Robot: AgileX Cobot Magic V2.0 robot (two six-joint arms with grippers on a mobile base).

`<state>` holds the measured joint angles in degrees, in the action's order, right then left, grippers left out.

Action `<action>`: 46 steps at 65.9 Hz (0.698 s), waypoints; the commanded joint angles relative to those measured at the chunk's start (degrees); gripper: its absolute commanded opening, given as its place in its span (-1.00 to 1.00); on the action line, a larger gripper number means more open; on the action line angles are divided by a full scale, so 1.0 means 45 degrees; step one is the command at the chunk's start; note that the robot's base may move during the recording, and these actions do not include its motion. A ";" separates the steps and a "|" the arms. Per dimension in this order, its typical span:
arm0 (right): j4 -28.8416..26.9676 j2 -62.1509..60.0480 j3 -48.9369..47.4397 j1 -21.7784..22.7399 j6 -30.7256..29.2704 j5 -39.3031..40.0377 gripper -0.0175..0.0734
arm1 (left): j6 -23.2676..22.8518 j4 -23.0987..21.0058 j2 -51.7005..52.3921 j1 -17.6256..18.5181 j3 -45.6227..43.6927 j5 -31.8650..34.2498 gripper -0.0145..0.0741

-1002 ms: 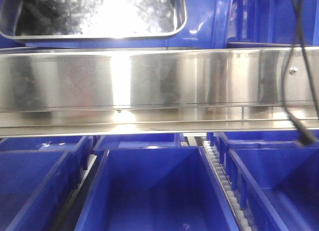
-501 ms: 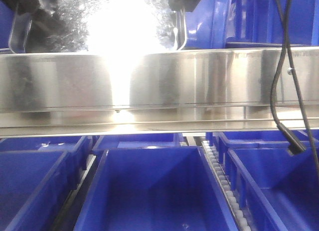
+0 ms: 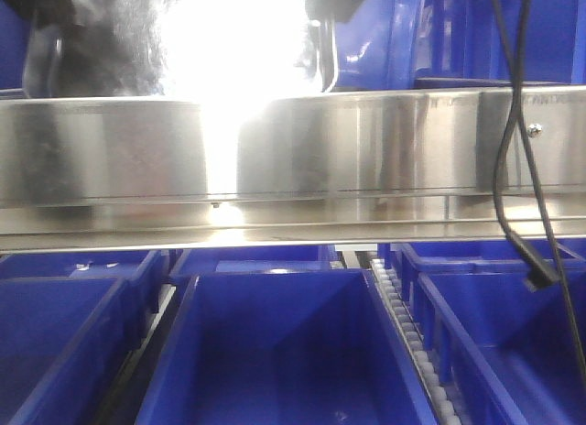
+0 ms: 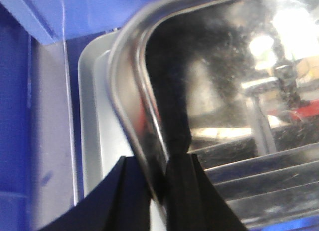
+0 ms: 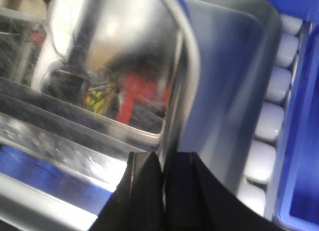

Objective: Stack silver trays without gaps
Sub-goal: 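Lower the tray with both grippers onto the stacked silver trays, then open both grippers and raise them off the tray rims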

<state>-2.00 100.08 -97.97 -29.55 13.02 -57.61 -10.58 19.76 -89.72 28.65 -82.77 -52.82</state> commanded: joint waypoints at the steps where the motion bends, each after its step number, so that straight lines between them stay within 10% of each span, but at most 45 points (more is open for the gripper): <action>1: 0.0297 -0.0030 -0.0163 0.0102 -0.0111 0.0327 -0.76 | 0.0136 0.0298 -0.0103 -0.0104 -0.0027 0.0016 -0.08; 15: 0.0297 -0.0013 -0.0163 0.0102 -0.0111 0.0327 -0.65 | -0.0107 0.0298 -0.0329 -0.0104 -0.0027 -0.0068 0.37; 32: 0.0313 0.0111 -0.0163 0.0102 -0.0111 0.0583 0.65 | -0.0229 0.0298 -0.0333 -0.0306 -0.0053 -0.0041 0.37; 46: 0.0313 0.0143 -0.0163 0.0102 -0.0111 0.0577 0.59 | -0.0355 0.0328 -0.0333 -0.0360 -0.0076 -0.0065 0.37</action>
<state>-1.48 101.01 -98.21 -29.33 13.16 -56.14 -11.51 20.87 -91.43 27.34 -82.77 -53.48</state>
